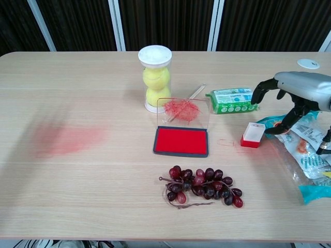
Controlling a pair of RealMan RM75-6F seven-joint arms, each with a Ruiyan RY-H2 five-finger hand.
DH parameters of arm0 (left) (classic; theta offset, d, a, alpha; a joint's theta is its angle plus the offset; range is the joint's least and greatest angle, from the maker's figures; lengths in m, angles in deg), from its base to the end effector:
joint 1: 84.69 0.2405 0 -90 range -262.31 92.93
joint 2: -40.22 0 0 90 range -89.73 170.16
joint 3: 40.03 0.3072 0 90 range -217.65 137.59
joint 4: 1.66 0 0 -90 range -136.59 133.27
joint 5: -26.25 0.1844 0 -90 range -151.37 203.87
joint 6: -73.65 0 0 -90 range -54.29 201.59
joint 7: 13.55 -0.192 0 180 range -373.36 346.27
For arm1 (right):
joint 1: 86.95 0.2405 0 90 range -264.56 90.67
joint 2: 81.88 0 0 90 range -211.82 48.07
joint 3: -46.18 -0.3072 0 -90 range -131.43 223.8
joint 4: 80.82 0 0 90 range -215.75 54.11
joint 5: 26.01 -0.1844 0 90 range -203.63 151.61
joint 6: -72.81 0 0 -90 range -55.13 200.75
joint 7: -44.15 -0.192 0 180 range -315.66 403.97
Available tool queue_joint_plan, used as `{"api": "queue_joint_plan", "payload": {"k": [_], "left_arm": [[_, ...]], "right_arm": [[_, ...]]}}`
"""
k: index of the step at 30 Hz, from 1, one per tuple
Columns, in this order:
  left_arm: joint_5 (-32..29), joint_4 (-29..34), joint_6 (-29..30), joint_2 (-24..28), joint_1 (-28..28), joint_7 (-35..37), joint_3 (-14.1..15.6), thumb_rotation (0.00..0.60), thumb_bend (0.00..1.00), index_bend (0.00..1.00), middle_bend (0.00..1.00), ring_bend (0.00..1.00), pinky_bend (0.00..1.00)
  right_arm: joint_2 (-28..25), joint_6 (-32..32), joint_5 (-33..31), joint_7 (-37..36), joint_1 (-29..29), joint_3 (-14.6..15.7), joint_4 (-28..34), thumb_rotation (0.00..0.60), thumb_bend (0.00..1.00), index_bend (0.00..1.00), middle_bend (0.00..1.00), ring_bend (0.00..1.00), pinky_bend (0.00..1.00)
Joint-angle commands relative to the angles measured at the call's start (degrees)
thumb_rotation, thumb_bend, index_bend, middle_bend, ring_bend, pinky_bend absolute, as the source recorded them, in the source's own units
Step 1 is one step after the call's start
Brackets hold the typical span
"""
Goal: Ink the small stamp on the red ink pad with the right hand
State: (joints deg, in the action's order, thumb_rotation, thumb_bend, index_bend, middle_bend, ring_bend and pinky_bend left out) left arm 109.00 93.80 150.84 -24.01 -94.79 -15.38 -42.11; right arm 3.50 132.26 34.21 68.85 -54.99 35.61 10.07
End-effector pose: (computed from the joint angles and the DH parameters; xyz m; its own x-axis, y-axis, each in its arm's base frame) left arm -0.3348 0.2566 0.1756 0.3727 0.1251 0.9195 0.9279 -0.0467 -0.3698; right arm -0.2406 -0.3776 0.0202 0.4032 -0.2837 0.8700 -0.9132 -0.1858 0.3626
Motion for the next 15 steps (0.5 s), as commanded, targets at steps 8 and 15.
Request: {"api": "queue_joint_plan", "payload": {"k": [8,15], "left_arm": [[-0.2,0.2,-0.4,0.2,-0.2,0.2,0.1,0.600,0.05,0.00,0.00,0.00,0.00],[-0.4,0.4,-0.5,0.2,-0.2,0.1,0.0,0.600,0.05,0.00,0.00,0.00,0.00]], "right_arm": [[2.6,-1.1,-2.3,-0.3,1.0,0.1,-3.7,0.600,0.27,0.42,0.35,0.17,0.27],[3.8,-1.6,-2.6,-1.1,1.4,0.3,-5.1,0.600,0.30,0.44,0.37,0.18,0.27]]}}
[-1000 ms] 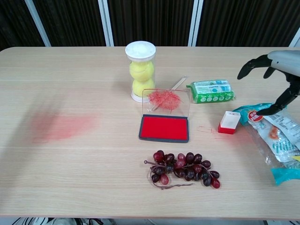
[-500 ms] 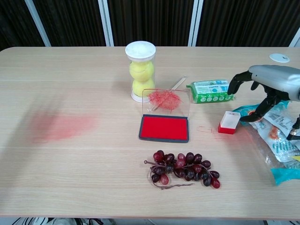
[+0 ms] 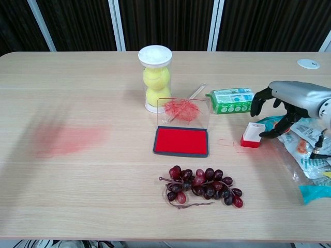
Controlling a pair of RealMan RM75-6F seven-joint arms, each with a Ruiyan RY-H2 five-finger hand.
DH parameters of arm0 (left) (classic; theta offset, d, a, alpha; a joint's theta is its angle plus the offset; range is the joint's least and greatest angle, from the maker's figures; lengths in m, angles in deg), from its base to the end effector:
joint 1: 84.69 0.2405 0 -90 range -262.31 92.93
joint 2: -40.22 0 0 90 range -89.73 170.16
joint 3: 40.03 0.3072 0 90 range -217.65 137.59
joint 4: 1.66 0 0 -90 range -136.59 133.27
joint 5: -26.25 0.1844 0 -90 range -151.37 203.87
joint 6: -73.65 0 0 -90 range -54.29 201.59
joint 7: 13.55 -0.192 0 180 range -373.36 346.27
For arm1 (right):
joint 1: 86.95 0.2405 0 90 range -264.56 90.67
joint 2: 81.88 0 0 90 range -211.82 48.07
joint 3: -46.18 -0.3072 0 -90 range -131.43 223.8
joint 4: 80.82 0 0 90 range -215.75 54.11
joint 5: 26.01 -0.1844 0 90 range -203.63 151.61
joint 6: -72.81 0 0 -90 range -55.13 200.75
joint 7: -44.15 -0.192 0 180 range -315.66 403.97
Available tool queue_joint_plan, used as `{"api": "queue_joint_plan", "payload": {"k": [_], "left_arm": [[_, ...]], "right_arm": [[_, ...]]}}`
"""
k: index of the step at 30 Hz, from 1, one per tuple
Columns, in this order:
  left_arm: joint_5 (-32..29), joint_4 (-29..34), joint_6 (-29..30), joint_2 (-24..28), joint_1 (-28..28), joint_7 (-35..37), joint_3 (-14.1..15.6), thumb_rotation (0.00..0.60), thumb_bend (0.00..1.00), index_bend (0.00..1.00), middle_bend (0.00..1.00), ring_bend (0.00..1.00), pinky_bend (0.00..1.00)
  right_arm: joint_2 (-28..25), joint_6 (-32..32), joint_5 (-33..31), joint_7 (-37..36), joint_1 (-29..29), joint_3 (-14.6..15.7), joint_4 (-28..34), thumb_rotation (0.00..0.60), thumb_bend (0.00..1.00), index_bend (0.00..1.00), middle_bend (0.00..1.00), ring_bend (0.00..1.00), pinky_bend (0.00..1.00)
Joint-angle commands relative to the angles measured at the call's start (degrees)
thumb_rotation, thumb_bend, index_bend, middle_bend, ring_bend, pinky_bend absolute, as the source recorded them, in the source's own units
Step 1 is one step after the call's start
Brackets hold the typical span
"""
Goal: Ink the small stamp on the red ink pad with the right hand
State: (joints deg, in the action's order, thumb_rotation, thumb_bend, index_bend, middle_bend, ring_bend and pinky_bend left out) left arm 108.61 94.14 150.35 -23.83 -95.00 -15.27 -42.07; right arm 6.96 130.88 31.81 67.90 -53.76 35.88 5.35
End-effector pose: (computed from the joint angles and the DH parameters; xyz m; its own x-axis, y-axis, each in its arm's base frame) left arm -0.3347 0.2573 0.1750 0.3675 0.1337 0.9204 0.9300 -0.0437 -0.3650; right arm -0.2481 -0.3841 -0.0014 0.3884 -0.3154 0.8658 -0.9212 -0.1559 0.3564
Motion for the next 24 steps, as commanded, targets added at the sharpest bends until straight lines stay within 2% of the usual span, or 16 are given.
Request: {"api": "queue_joint_plan", "payload": {"k": [1,24], "left_arm": [[0.0,0.1,0.0,0.0,0.0,0.0,0.0,0.600,0.05,0.00,0.00,0.00,0.00],[-0.3,0.3,-0.5,0.2,-0.2,0.6,0.0,0.600,0.05,0.00,0.00,0.00,0.00]], "right_arm": [[0.5,-0.3,-0.3,-0.2,0.2,0.1,-0.6,0.600,0.31,0.44,0.37,0.18,0.27],[2.8,-1.7,-2.3,-0.5,1.5,0.3,-3.5,0.600,0.36,0.50,0.39,0.19,0.27]]}}
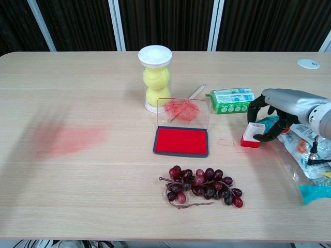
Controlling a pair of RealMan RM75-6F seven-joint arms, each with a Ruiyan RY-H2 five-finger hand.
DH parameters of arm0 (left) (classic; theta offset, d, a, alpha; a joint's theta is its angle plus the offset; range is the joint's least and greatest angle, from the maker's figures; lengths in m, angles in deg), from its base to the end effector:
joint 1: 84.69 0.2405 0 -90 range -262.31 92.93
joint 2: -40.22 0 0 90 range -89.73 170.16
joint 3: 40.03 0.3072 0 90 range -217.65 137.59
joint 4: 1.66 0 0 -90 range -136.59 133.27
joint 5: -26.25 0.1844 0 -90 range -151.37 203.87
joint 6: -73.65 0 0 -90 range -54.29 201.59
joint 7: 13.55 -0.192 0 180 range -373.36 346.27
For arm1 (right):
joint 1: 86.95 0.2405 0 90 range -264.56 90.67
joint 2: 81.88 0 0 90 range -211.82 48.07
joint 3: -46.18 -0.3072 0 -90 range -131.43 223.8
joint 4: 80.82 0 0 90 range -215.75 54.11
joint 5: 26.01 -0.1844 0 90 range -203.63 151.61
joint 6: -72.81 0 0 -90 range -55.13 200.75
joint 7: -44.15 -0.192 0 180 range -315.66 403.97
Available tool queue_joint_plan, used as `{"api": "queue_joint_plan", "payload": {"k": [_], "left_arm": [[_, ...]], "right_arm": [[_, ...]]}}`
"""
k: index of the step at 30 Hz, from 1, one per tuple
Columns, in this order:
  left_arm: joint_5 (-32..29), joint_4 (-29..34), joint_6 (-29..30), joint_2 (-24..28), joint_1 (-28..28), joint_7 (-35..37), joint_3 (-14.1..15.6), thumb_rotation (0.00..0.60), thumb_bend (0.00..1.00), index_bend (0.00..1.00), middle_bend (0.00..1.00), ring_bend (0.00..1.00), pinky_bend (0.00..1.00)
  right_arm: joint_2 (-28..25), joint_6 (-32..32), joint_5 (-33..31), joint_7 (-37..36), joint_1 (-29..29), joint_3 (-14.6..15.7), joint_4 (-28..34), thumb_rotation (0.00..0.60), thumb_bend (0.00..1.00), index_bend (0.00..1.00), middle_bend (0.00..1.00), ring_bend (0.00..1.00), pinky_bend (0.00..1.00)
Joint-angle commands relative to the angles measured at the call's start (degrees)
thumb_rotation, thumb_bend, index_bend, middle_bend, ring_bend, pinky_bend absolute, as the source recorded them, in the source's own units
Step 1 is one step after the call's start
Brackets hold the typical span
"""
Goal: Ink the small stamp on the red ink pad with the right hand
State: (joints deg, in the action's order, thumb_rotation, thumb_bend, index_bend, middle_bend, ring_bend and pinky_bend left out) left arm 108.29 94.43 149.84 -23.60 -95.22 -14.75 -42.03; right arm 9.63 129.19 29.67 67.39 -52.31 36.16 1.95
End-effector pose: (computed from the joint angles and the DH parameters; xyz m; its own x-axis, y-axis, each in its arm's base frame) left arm -0.3346 0.2581 0.1746 0.3574 0.1425 0.9230 0.9339 -0.0409 -0.3553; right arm -0.2496 -0.3891 -0.0207 0.3777 -0.3488 0.8577 -0.9259 -0.1432 0.3495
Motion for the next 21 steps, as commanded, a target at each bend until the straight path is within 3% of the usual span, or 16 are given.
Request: {"api": "queue_joint_plan", "payload": {"k": [1,17,21], "left_arm": [[0.0,0.0,-0.1,0.0,0.0,0.1,0.0,0.600,0.05,0.00,0.00,0.00,0.00],[-0.2,0.1,-0.2,0.1,-0.1,0.2,0.0,0.600,0.05,0.00,0.00,0.00,0.00],[-0.2,0.2,-0.3,0.1,-0.1,0.3,0.0,0.600,0.05,0.00,0.00,0.00,0.00]], "right_arm": [[0.2,-0.1,-0.2,0.0,0.1,0.0,-0.1,0.600,0.36,0.51,0.39,0.19,0.27],[0.3,-0.1,-0.6,-0.2,0.5,0.0,-0.2,0.600,0.41,0.55,0.42,0.20,0.27],[0.4,0.0,-0.5,-0.2,0.6,0.1,-0.2,0.600,0.48,0.59,0.46,0.23,0.27]]}}
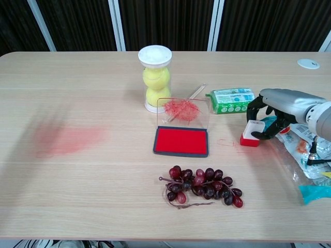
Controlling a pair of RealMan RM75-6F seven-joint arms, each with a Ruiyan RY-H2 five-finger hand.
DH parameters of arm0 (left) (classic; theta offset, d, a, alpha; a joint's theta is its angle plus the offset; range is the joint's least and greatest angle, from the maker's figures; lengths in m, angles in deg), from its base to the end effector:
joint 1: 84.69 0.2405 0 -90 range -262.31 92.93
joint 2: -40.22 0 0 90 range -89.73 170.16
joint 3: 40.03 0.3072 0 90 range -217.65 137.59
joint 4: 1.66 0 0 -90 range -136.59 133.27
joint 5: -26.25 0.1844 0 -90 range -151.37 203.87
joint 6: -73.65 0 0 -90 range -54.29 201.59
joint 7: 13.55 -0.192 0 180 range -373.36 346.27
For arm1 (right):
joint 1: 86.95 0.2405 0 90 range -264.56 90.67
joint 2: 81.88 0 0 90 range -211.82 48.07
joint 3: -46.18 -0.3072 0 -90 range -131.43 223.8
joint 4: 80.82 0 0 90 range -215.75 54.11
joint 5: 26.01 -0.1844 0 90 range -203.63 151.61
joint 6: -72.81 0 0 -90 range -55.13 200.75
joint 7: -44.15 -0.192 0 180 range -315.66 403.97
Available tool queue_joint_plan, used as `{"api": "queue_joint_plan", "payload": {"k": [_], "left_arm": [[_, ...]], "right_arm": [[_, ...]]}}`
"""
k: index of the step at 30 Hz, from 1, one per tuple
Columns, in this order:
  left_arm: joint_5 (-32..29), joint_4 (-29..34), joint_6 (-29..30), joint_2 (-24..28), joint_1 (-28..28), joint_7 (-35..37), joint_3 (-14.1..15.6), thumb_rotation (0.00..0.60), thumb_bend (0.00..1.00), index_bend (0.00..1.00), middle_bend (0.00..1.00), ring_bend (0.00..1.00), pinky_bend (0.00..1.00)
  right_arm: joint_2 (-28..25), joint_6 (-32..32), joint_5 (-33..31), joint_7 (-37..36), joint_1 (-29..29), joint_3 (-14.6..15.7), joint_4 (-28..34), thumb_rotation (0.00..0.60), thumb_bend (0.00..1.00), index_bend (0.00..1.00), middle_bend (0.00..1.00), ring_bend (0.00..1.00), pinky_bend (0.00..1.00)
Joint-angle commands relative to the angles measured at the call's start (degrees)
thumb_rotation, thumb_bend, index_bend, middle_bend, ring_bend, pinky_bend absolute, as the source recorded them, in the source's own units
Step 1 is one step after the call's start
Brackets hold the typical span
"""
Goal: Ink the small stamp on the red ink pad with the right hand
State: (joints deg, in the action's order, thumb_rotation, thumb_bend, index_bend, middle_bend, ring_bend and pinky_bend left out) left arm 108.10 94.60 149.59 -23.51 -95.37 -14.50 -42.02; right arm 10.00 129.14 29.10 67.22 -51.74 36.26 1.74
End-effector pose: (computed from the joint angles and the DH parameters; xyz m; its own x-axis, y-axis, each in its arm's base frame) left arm -0.3343 0.2588 0.1743 0.3517 0.1466 0.9246 0.9360 -0.0397 -0.3497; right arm -0.2470 -0.3906 -0.0235 0.3720 -0.3529 0.8586 -0.9282 -0.1432 0.3433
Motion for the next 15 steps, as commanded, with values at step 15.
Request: {"api": "queue_joint_plan", "payload": {"k": [15], "left_arm": [[0.0,0.0,0.0,0.0,0.0,0.0,0.0,0.600,0.05,0.00,0.00,0.00,0.00]], "right_arm": [[-0.4,0.8,2.7,-1.7,-0.4,0.7,0.3,0.600,0.63,0.71,0.58,0.42,0.40]]}}
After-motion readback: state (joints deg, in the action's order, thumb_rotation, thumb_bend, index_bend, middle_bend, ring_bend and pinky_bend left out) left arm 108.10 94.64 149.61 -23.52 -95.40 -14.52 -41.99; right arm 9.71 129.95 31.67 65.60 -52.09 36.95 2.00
